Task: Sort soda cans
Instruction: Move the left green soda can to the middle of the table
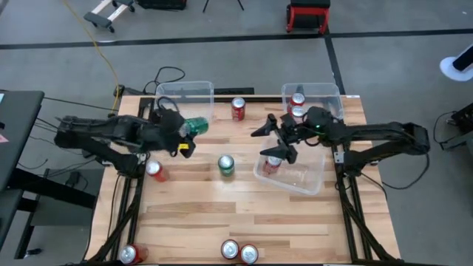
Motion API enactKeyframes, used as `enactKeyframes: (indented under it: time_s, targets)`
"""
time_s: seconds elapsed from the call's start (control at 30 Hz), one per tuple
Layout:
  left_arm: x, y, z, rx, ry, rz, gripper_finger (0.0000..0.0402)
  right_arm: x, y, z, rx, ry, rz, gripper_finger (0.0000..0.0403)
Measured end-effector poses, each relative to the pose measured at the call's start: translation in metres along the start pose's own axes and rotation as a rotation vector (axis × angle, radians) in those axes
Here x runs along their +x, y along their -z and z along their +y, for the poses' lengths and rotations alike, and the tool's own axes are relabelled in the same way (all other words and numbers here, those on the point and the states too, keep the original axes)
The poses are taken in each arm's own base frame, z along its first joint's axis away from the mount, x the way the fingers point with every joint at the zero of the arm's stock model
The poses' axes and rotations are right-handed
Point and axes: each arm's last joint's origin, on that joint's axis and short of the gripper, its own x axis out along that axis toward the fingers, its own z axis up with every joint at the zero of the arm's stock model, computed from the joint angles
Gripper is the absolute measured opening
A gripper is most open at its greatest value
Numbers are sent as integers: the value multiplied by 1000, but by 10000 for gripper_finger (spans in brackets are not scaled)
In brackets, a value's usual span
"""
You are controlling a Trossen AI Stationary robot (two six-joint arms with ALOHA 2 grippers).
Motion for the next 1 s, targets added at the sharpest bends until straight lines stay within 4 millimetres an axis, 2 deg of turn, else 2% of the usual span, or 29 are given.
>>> enactKeyframes:
  time_s: [0.2, 0.43, 0.67, 0.9, 1.0]
  targets:
    - [48, 7, -16, 75, -9, 263, 301, -13, -10, 10, -39, 9, 9, 385]
    - [101, 19, -40, 183, -24, 444, 301, -13, -9, 10, -36, 21, 19, 385]
    - [133, 37, -52, 208, 91, 530, 301, -13, -8, 11, -35, 25, 25, 386]
    - [155, 69, -39, 141, 182, 561, 301, -10, -4, 17, -35, 4, 52, 386]
    - [163, 76, -39, 110, 227, 537, 301, -9, -3, 17, -34, 0, 54, 386]
